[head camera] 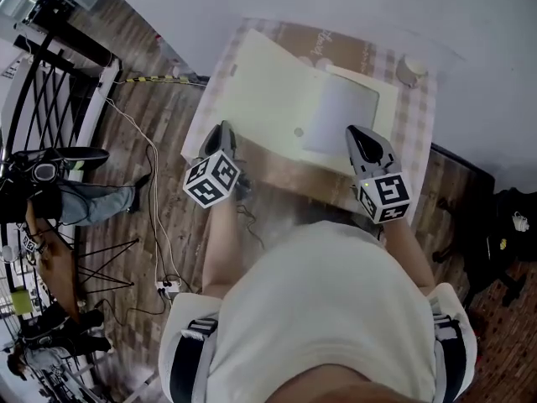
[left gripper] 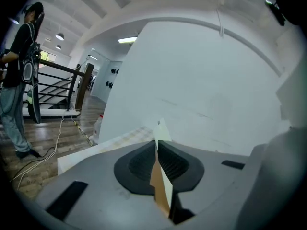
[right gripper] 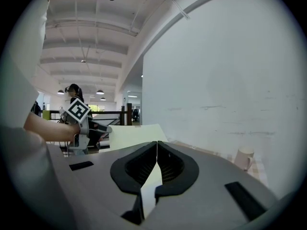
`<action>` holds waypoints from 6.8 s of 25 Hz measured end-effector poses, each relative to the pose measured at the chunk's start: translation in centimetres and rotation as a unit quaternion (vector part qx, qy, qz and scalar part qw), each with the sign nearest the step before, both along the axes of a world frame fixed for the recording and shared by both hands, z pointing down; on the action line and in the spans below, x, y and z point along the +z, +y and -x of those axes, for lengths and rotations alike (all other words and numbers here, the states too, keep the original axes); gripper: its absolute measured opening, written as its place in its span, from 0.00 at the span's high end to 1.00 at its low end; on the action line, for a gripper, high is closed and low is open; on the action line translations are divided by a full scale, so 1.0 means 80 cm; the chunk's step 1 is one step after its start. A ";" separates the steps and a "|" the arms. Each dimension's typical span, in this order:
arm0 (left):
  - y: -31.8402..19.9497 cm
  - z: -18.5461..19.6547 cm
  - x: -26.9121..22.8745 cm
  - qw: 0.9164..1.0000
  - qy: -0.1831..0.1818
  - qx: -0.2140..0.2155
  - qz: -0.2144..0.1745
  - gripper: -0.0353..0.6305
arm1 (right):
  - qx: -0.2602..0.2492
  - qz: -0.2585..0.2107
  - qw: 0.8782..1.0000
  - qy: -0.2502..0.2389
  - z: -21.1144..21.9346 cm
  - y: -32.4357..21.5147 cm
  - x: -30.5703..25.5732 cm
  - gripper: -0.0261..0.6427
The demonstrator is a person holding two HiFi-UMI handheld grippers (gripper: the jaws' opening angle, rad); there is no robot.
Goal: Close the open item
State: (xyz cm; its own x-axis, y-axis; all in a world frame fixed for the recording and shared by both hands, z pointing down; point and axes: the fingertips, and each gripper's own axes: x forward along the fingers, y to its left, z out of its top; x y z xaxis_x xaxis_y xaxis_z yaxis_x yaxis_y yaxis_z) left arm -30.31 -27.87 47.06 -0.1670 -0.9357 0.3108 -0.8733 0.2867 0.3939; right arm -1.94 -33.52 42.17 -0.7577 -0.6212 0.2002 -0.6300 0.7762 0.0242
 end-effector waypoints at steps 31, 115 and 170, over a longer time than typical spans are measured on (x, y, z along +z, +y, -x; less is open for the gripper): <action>-0.011 -0.236 -0.083 0.963 -0.118 0.237 -0.054 0.94 | 0.148 0.006 0.989 0.004 -0.141 0.046 0.016 0.96; 0.000 -0.508 0.119 0.830 -0.078 0.543 0.106 0.91 | 0.140 0.183 0.962 0.147 -0.143 -0.135 0.208 0.96; 0.158 -0.277 0.023 0.960 -0.036 0.274 0.041 0.92 | 0.052 0.064 0.996 0.027 -0.089 0.185 0.053 0.96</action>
